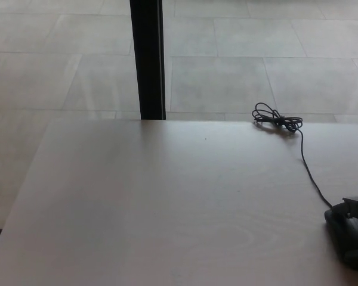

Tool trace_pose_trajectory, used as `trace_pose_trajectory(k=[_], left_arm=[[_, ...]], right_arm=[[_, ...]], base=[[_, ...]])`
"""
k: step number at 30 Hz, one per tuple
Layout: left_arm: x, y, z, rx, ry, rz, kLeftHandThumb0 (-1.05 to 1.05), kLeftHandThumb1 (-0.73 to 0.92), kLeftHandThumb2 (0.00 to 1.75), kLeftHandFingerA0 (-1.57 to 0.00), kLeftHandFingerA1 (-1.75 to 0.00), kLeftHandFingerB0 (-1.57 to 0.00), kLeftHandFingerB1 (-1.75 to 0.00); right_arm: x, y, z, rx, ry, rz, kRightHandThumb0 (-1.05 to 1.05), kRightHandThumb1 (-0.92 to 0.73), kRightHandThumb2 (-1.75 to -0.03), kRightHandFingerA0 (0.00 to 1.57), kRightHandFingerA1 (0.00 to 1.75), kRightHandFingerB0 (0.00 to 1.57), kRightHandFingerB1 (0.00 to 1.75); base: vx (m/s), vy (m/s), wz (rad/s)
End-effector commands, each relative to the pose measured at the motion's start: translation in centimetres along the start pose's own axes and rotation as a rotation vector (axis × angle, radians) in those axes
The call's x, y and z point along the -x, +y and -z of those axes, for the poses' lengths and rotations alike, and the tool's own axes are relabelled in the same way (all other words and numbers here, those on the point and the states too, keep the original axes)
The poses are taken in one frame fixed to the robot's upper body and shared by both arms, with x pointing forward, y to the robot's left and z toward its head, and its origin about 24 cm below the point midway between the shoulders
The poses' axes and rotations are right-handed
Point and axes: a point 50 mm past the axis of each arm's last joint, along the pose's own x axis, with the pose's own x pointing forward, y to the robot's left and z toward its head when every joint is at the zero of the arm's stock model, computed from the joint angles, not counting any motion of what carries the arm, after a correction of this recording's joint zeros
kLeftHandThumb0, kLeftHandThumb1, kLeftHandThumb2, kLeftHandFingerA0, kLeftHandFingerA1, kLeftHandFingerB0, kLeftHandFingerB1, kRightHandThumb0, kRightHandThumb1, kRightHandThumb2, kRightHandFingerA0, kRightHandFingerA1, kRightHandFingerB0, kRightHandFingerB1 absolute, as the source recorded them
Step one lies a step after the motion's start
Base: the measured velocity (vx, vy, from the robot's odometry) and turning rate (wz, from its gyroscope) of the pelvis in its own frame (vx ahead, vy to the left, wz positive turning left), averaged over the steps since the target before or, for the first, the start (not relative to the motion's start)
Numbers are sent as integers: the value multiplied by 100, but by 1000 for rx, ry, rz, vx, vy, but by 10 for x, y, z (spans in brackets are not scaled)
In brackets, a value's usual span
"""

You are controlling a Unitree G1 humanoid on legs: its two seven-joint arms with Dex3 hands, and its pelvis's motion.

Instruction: The robot uses its right fingers to click on the left button of the black mouse placed on the table.

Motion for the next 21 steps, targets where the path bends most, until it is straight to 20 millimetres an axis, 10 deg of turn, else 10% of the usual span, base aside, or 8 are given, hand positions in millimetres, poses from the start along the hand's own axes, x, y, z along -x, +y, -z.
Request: trace_pose_trajectory(k=[1,2,3,4,10,12,15,21], left_arm=[[0,4,-6,8,-33,-8,-69,67,60,-76,-59,-62,-51],[-1,4,-7,32,-35,-7,-69,66,60,-76,-61,-61,-52],[0,4,-7,34,-47,2,-67,66,60,-76,-63,-61,-53],[0,4,-7,41,-44,1,-68,66,60,-77,-64,-62,-53],[-1,2,-9,26,-43,14,-70,67,60,-70,-57,-57,-50],[-1,1,-10,23,-45,16,-70,68,60,-70,-57,-58,-50],[-1,1,-10,4,-47,9,-72,68,61,-76,-58,-63,-52],[-2,0,-12,7,-51,6,-69,69,61,-75,-58,-62,-52]], right_arm=[[3,1,8,4,27,9,-59,-64,-102,37,58,37,54],[5,1,12,9,47,-10,-63,-84,-65,39,43,42,38],[8,2,14,-5,50,2,-62,-67,-104,34,57,34,52],[9,3,15,2,44,9,-61,-79,-65,42,46,42,38],[14,8,17,1,40,31,-59,-80,-64,45,46,45,39],[14,12,15,6,34,14,-69,-70,-105,35,57,34,51],[14,16,11,-1,36,-18,-61,-82,-64,36,45,40,37],[10,20,-1,21,4,-80,-63,-84,-65,33,42,37,35]], base=[[0,0,0],[0,0,0],[0,0,0],[0,0,0],[0,0,0],[0,0,0],[0,0,0],[0,0,0]])
